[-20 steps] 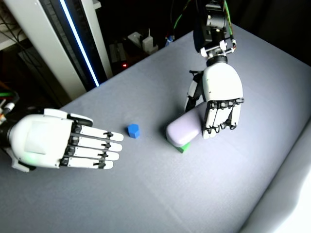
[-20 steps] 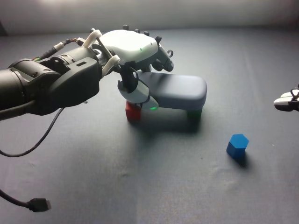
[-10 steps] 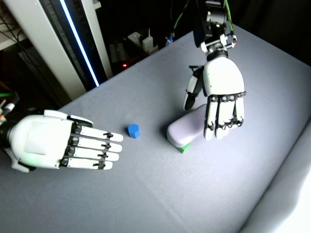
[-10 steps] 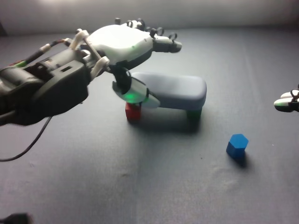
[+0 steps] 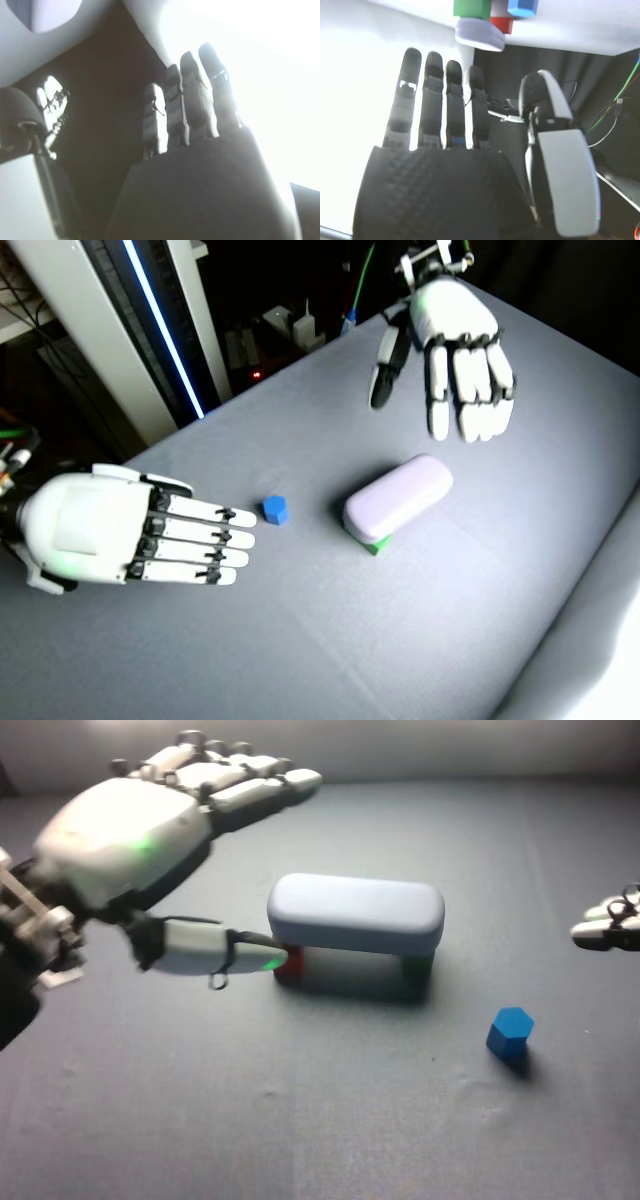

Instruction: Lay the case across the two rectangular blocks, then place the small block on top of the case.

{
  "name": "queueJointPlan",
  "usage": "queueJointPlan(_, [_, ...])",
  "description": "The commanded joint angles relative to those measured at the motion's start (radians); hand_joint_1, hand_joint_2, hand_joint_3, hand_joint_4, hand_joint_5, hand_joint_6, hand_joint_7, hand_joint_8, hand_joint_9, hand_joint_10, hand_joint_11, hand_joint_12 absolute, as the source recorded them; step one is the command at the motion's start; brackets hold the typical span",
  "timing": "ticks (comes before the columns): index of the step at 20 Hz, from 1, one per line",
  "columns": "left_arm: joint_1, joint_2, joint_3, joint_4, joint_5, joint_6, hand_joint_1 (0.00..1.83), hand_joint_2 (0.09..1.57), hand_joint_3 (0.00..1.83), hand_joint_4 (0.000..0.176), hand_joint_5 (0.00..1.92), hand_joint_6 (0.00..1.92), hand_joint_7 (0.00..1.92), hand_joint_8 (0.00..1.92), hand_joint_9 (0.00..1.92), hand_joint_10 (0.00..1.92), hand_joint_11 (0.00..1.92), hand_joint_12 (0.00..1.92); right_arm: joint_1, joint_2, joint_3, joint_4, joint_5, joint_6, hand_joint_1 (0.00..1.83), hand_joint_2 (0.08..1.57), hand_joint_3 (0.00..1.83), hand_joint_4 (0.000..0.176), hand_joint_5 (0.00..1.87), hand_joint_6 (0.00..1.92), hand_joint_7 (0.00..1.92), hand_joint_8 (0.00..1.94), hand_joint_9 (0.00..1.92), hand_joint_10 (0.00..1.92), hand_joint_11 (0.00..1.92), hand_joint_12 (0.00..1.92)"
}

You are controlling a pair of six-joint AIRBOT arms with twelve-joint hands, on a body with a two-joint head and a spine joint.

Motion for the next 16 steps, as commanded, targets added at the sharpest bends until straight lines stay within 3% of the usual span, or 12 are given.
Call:
queueJointPlan(1, [0.012, 0.016, -0.021, 0.017, -0.182, -0.006, 0.78, 0.91, 0.00, 0.102, 0.25, 0.00, 0.23, 0.00, 0.23, 0.01, 0.00, 0.73, 0.026, -0.002, 0.008, 0.013, 0.090, 0.005, 0.62, 1.29, 0.00, 0.000, 0.35, 0.00, 0.29, 0.00, 0.27, 0.00, 0.00, 0.84])
queueJointPlan(4, [0.073, 0.068, -0.060, 0.000, -0.260, -0.024, 0.75, 0.90, 0.00, 0.079, 0.25, 0.00, 0.23, 0.00, 0.25, 0.00, 0.00, 0.80, 0.117, -0.033, 0.040, -0.078, -0.007, 0.030, 0.54, 1.25, 0.00, 0.000, 0.32, 0.00, 0.29, 0.00, 0.29, 0.01, 0.00, 0.85])
queueJointPlan(5, [0.092, 0.081, -0.069, -0.003, -0.285, -0.034, 0.80, 0.89, 0.00, 0.062, 0.27, 0.01, 0.25, 0.01, 0.26, 0.01, 0.00, 0.85, 0.149, -0.051, 0.062, -0.120, -0.044, 0.060, 0.62, 1.22, 0.00, 0.016, 0.31, 0.00, 0.28, 0.00, 0.29, 0.00, 0.00, 0.89])
queueJointPlan(6, [0.113, 0.095, -0.081, -0.011, -0.313, -0.036, 0.85, 0.88, 0.00, 0.033, 0.29, 0.00, 0.30, 0.01, 0.32, 0.02, 0.00, 1.03, 0.175, -0.069, 0.079, -0.159, -0.074, 0.087, 0.69, 1.21, 0.00, 0.008, 0.31, 0.00, 0.29, 0.00, 0.30, 0.01, 0.00, 0.93])
queueJointPlan(7, [0.132, 0.106, -0.093, -0.019, -0.337, -0.036, 0.90, 0.88, 0.00, 0.028, 0.29, 0.00, 0.33, 0.01, 0.37, 0.02, 0.00, 1.17, 0.199, -0.084, 0.093, -0.196, -0.104, 0.107, 0.76, 1.19, 0.00, 0.022, 0.32, 0.00, 0.29, 0.00, 0.30, 0.00, 0.00, 0.94])
queueJointPlan(9, [0.158, 0.117, -0.105, -0.031, -0.365, -0.039, 0.91, 0.88, 0.00, 0.047, 0.29, 0.00, 0.34, 0.00, 0.37, 0.01, 0.00, 1.20, 0.240, -0.108, 0.106, -0.256, -0.148, 0.125, 0.81, 1.16, 0.00, 0.041, 0.32, 0.00, 0.28, 0.00, 0.31, 0.00, 0.00, 0.96])
queueJointPlan(10, [0.174, 0.116, -0.107, -0.038, -0.379, -0.053, 0.92, 0.88, 0.00, 0.035, 0.30, 0.00, 0.34, 0.00, 0.37, 0.01, 0.00, 1.21, 0.262, -0.128, 0.112, -0.297, -0.178, 0.131, 0.81, 1.14, 0.00, 0.053, 0.32, 0.00, 0.27, 0.00, 0.32, 0.00, 0.00, 1.04])
queueJointPlan(11, [0.175, 0.115, -0.107, -0.039, -0.380, -0.053, 0.92, 0.88, 0.00, 0.035, 0.30, 0.00, 0.34, 0.00, 0.37, 0.01, 0.00, 1.21, 0.264, -0.130, 0.113, -0.301, -0.181, 0.132, 0.81, 1.14, 0.00, 0.053, 0.32, 0.00, 0.27, 0.00, 0.32, 0.00, 0.00, 1.04])
queueJointPlan(12, [0.177, 0.113, -0.107, -0.041, -0.381, -0.055, 0.92, 0.88, 0.00, 0.029, 0.29, 0.00, 0.35, 0.00, 0.39, 0.01, 0.00, 1.24, 0.271, -0.138, 0.116, -0.320, -0.195, 0.138, 0.82, 1.12, 0.00, 0.036, 0.34, 0.01, 0.28, 0.01, 0.32, 0.00, 0.00, 1.05])
queueJointPlan(13, [0.177, 0.112, -0.107, -0.041, -0.382, -0.057, 0.93, 0.88, 0.00, 0.041, 0.29, 0.00, 0.35, 0.00, 0.39, 0.01, 0.00, 1.25, 0.275, -0.145, 0.118, -0.332, -0.204, 0.142, 0.85, 1.10, 0.00, 0.032, 0.37, 0.01, 0.31, 0.01, 0.32, 0.00, 0.00, 1.04])
queueJointPlan(14, [0.177, 0.111, -0.107, -0.041, -0.381, -0.058, 0.94, 0.88, 0.00, 0.045, 0.29, 0.00, 0.35, 0.00, 0.38, 0.01, 0.00, 1.20, 0.276, -0.150, 0.119, -0.338, -0.210, 0.143, 0.86, 1.09, 0.00, 0.060, 0.36, 0.00, 0.30, 0.00, 0.32, 0.00, 0.00, 1.04])
queueJointPlan(16, [0.177, 0.103, -0.107, -0.042, -0.374, -0.062, 0.96, 0.89, 0.00, 0.043, 0.29, 0.00, 0.33, 0.00, 0.36, 0.00, 0.00, 1.13, 0.282, -0.167, 0.126, -0.355, -0.228, 0.143, 0.93, 1.06, 0.00, 0.052, 0.39, 0.01, 0.33, 0.01, 0.36, 0.01, 0.00, 1.11])
